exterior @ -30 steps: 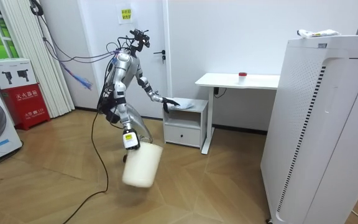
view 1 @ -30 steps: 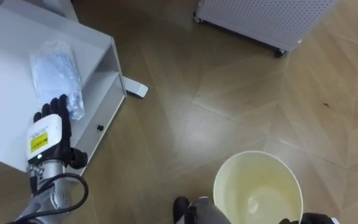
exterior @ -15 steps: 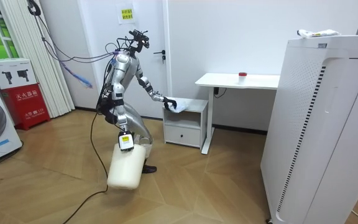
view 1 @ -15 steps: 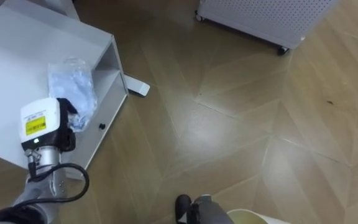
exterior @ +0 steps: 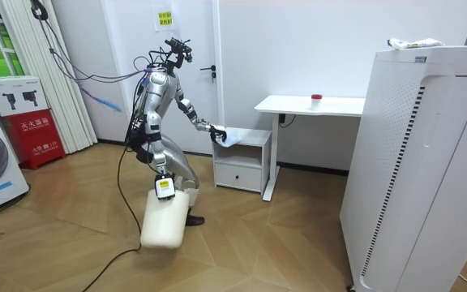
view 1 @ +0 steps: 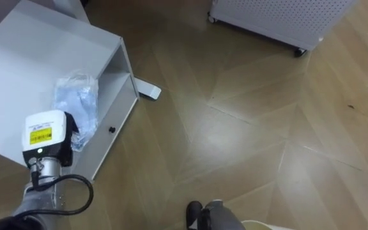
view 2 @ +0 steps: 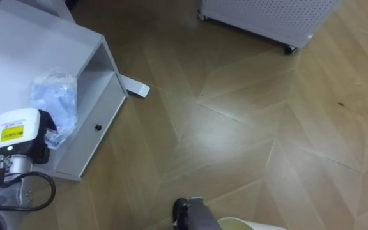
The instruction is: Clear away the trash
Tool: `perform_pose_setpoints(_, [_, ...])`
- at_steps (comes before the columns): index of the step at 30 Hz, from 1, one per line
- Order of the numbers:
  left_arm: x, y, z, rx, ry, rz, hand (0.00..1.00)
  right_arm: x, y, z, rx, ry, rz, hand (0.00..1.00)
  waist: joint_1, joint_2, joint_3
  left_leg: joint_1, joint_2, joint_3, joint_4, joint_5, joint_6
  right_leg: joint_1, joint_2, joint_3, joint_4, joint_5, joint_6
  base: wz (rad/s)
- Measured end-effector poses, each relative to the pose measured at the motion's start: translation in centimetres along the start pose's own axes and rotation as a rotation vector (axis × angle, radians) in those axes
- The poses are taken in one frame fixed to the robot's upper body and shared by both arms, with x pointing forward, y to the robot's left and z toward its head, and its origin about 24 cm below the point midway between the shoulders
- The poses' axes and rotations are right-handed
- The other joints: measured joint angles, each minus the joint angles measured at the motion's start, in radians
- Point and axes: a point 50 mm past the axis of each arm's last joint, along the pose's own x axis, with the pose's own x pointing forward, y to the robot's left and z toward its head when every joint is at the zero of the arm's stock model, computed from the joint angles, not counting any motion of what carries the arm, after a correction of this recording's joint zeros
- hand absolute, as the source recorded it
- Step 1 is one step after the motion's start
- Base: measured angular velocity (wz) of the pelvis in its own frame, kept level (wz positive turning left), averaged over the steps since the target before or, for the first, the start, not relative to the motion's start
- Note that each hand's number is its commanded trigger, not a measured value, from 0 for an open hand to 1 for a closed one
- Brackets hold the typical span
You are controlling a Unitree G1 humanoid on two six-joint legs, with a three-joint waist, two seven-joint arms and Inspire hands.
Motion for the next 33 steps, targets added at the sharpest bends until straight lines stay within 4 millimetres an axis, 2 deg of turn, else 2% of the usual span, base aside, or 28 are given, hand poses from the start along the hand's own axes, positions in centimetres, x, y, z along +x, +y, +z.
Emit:
perform_pose_setpoints(5, [-0.4, -0.3, 2.1, -0.105, -0.037, 0.039, 1.0, 0.2, -0.3, 1.0, 0.029, -0.033, -0.025, 1.0, 0.005, 0.002, 0.0012, 0.038, -0.008, -0.002, -0.017, 0.004, -0.007, 0.04, -0.008, -0.004, -0.01, -0.003, -0.003, 0.04])
perform_pose_setpoints(6, [-0.5, -0.3, 2.8, -0.138, -0.061, 0.061, 1.0, 0.2, -0.3, 1.4, 0.054, -0.049, -0.034, 1.0, 0.006, 0.002, 0.0013, 0.05, -0.008, 0.001, -0.028, 0.006, -0.01, 0.053, -0.008, -0.004, -0.022, -0.001, 0.0, 0.0])
perform_pose_setpoints(8, [-0.7, 0.0, 4.1, -0.21, -0.113, 0.1, 1.0, 0.2, -0.5, 1.9, 0.099, -0.074, -0.052, 1.0, 0.007, 0.0, 0.0013, 0.068, -0.009, 0.006, -0.062, 0.022, -0.001, 0.07, -0.009, -0.004, -0.05, 0.005, 0.011, 0.04])
perform_pose_setpoints(11, [-2.1, -0.4, 6.2, -0.366, -0.161, 0.123, 1.0, 0.3, -0.7, 2.8, 0.167, -0.106, -0.083, 1.0, 0.012, -0.003, 0.0016, 0.11, -0.002, 0.026, -0.134, 0.051, -0.003, 0.109, 0.001, 0.0, -0.121, 0.032, 0.016, -0.05])
perform_pose_setpoints(13, [-3.3, -1.0, 7.8, -0.44, -0.196, 0.105, 1.0, 0.3, -0.9, 3.5, 0.226, -0.126, -0.097, 1.0, 0.01, -0.007, 0.001, 0.136, -0.008, 0.029, -0.17, 0.067, -0.007, 0.133, 0.003, 0.0, -0.149, 0.039, 0.018, -0.02])
perform_pose_setpoints(15, [-4.7, -1.4, 10.0, -0.534, -0.253, 0.075, 1.0, 0.4, -0.6, 4.7, 0.258, -0.155, -0.104, 1.0, 0.012, -0.024, 0.0003, 0.162, -0.008, 0.032, -0.201, 0.074, -0.013, 0.157, 0.011, 0.001, -0.178, 0.051, 0.008, -0.03])
perform_pose_setpoints(16, [-5.0, -1.5, 10.4, -0.553, -0.267, 0.063, 1.0, 0.4, -0.5, 5.1, 0.267, -0.163, -0.104, 1.0, 0.014, -0.025, 0.0001, 0.166, -0.008, 0.032, -0.206, 0.075, -0.014, 0.162, 0.017, 0.001, -0.189, 0.054, 0.008, -0.13])
perform_pose_setpoints(20, [-7.6, -3.1, 12.9, -0.621, -0.353, -0.099, 1.0, 0.3, 0.3, 7.4, 0.338, -0.227, -0.105, 1.0, 0.02, -0.055, -0.0034, 0.205, -0.004, 0.033, -0.251, 0.084, -0.02, 0.197, 0.035, 0.003, -0.235, 0.067, 0.004, -0.07])
perform_pose_setpoints(21, [-8.7, -3.7, 13.3, -0.631, -0.372, -0.155, 1.0, 0.3, 0.6, 7.8, 0.366, -0.24, -0.096, 1.0, 0.025, -0.065, -0.0098, 0.217, 0.002, 0.038, -0.261, 0.085, -0.021, 0.207, 0.041, 0.005, -0.245, 0.068, 0.004, -0.15])
perform_pose_setpoints(24, [-10.8, -5.2, 14.2, -0.642, -0.405, -0.297, 1.0, 0.1, 1.5, 8.8, 0.42, -0.267, -0.056, 1.0, 0.035, -0.082, -0.0188, 0.245, 0.008, 0.046, -0.283, 0.085, -0.02, 0.232, 0.053, 0.011, -0.268, 0.07, 0.006, -0.13])
perform_pose_setpoints(27, [-12.5, -6.0, 15.0, -0.669, -0.44, -0.437, 1.0, -0.1, 2.4, 9.8, 0.44, -0.3, -0.003, 1.0, 0.033, -0.09, -0.0228, 0.277, 0.007, 0.058, -0.306, 0.086, -0.018, 0.257, 0.052, 0.019, -0.285, 0.071, 0.012, -0.03])
perform_pose_setpoints(29, [-13.3, -6.3, 15.6, -0.698, -0.453, -0.525, 1.0, -0.2, 2.7, 10.4, 0.447, -0.312, 0.017, 1.0, 0.034, -0.097, -0.0217, 0.293, 0.006, 0.064, -0.313, 0.084, -0.014, 0.266, 0.049, 0.026, -0.286, 0.07, 0.017, -0.06])
perform_pose_setpoints(31, [-14.0, -6.8, 15.9, -0.694, -0.474, -0.608, 1.0, -0.2, 3.3, 10.4, 0.452, -0.311, 0.037, 1.0, 0.032, -0.105, -0.0216, 0.307, 0.007, 0.068, -0.32, 0.084, -0.013, 0.281, 0.049, 0.025, -0.293, 0.07, 0.018, -0.02])
perform_pose_setpoints(33, [-15.4, -7.5, 16.2, -0.681, -0.501, -0.713, 1.0, -0.4, 4.1, 10.2, 0.455, -0.306, 0.062, 1.0, 0.032, -0.117, -0.0257, 0.319, 0.006, 0.068, -0.327, 0.083, -0.012, 0.293, 0.051, 0.025, -0.303, 0.071, 0.022, 0.0])
